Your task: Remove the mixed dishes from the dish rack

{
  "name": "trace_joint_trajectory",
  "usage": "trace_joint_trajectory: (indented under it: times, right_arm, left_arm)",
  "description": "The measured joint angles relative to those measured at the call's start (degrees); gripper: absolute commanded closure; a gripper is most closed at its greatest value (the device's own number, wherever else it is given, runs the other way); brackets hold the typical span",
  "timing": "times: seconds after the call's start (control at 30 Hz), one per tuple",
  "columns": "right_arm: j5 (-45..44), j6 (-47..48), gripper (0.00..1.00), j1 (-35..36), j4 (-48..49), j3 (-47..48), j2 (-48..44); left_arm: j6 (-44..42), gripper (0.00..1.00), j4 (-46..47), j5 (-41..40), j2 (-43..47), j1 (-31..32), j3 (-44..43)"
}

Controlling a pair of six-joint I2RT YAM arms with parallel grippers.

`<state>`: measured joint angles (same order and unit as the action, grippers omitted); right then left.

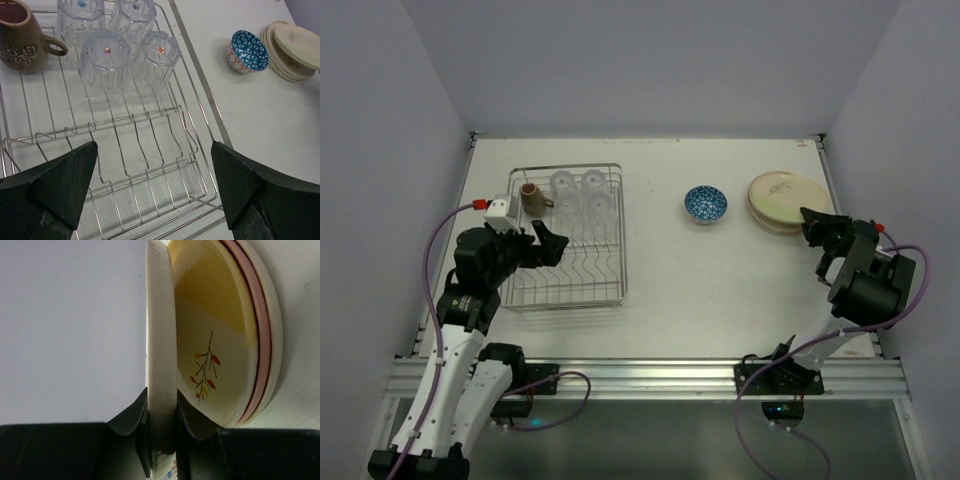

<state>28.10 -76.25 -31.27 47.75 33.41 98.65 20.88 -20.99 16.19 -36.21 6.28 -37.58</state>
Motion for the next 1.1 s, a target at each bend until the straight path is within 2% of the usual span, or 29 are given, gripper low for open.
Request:
trace_joint_trajectory:
  times: [0.03,0.1,0.13,0.17,0.23,0.27,0.37,0.4,0.5,0.63,0.8,1.1]
  right_arm:
    - [0.00,0.15,1.00,0.00,0.35,0.00,0.48]
    - [-0.02,0.39,0.91,0.00,0.81,0.00,1.33]
    - [0.00,0.44,0.85,0.00,0.96,0.00,1.62]
    - [0.02,0.46,0.74,0.00,1.18,0.00,1.79]
    - [0.17,0.35,0.70,0.00,1.81,0.00,1.86]
    - [0.24,0.33,0.58,0.00,2.78,0.00,1.81]
    - [0.09,0.85,0.46,0.00,3.26,0.31,1.11]
    - [0.00,1.25,0.35,0.00,2.75,0.57,0.83]
    - [-0.28,2.34,0.25,0.02,0.94,1.36,0.04]
    - [-1.51,4.00,0.01,0.04,-4.61,2.45,-1.14]
    - [-3.89,8.09,0.01,0.44,-15.58,6.60,-1.75]
    - [-12.24,17.27,0.01,3.87,-39.45,20.74,-1.86]
  left_arm:
    - [-0.15,0.00,0.04,0.11,0.00,0.15,0.00]
    - [-0.50,0.00,0.11,0.31,0.00,0.28,0.00]
    - [-0.55,0.00,0.11,0.33,0.00,0.33,0.00]
    - [-0.55,0.00,0.13,0.33,0.00,0.37,0.00]
    - [-0.55,0.00,0.15,0.35,0.00,0.50,0.00]
    - [-0.55,0.00,0.13,0.35,0.00,0.55,0.00]
    - [-0.55,0.00,0.13,0.33,0.00,0.61,0.00]
    - [-0.55,0.00,0.13,0.33,0.00,0.61,0.00]
    - [-0.55,0.00,0.13,0.33,0.02,0.63,0.00]
    - [-0.55,0.00,0.13,0.26,0.02,0.76,0.00]
    - [-0.55,0.00,0.13,0.26,0.17,1.03,0.00]
    - [-0.55,0.00,0.15,0.04,0.66,1.36,0.00]
